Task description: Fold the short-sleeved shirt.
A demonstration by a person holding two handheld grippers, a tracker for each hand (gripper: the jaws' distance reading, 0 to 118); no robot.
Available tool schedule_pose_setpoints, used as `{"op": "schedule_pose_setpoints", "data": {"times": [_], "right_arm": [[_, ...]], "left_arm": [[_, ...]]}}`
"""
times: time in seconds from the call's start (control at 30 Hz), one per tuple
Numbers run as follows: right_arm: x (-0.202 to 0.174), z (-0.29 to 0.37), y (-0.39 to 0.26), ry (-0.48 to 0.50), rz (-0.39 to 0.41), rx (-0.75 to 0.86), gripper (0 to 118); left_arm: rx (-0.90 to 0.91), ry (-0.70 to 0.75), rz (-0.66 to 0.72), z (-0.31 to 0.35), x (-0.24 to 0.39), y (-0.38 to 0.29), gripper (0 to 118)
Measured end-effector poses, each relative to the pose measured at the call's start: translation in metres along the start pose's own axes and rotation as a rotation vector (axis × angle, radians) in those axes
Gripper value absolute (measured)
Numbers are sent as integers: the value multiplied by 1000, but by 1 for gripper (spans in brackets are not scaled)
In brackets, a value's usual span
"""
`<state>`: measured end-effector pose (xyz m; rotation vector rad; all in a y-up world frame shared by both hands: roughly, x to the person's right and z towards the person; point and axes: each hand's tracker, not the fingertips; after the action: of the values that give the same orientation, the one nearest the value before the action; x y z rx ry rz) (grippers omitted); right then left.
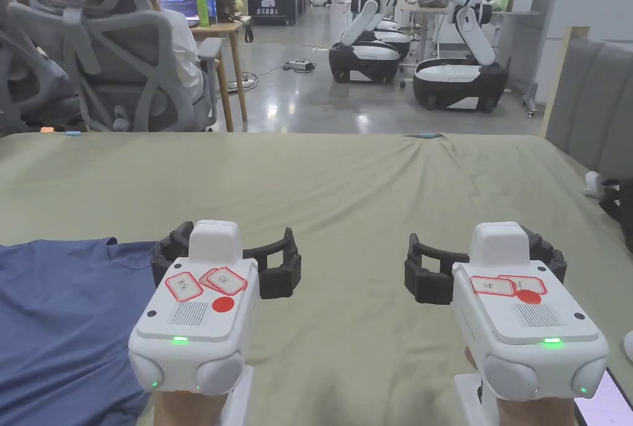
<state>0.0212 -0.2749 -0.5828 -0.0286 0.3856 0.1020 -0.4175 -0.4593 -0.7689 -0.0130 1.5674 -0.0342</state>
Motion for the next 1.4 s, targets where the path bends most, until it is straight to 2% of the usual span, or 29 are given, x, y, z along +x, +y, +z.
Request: {"op": "schedule_pose_setpoints", "data": {"times": [0.37,0.47,0.5,0.53,0.57,0.6,0.63,0.73,0.87,0.97,1.07,1.17,1.3,1.4], "right_arm": [[-2,-1,-1,-4,13,-3,118],[0,0,-3,7,-12,-14,116],[2,1,-4,13,-29,-13,101],[3,2,-4,9,-38,-11,72],[2,1,-4,-1,-34,-16,11],[2,0,-4,-44,1,-41,0],[-2,1,-2,-55,21,-34,0],[0,3,0,-30,3,-41,0],[-9,2,3,-35,12,-36,0],[-30,-6,6,-15,12,-29,0],[-72,-21,11,78,-7,-41,0],[-120,-37,12,187,9,-31,0],[-184,-49,17,343,23,-4,0],[-209,-61,20,381,19,12,0]], "left_arm": [[-3,-4,3,2,1,-1,118],[-9,-5,5,3,-1,-2,115],[-6,-9,5,3,-2,-2,104],[-1,-17,2,3,-2,-3,79],[2,-17,-10,3,-3,-7,25],[-5,-4,-35,2,-8,-15,0],[-6,27,-49,-3,-18,-20,0],[-25,-12,6,4,-6,-8,0],[-18,26,-9,-13,-16,-14,0],[-25,59,-3,-42,-29,-12,0],[-27,170,-4,-103,-71,-13,0],[-35,295,-11,-171,-130,-16,0],[-49,458,49,-254,-200,-6,0],[-59,510,61,-282,-229,-9,0]]}}
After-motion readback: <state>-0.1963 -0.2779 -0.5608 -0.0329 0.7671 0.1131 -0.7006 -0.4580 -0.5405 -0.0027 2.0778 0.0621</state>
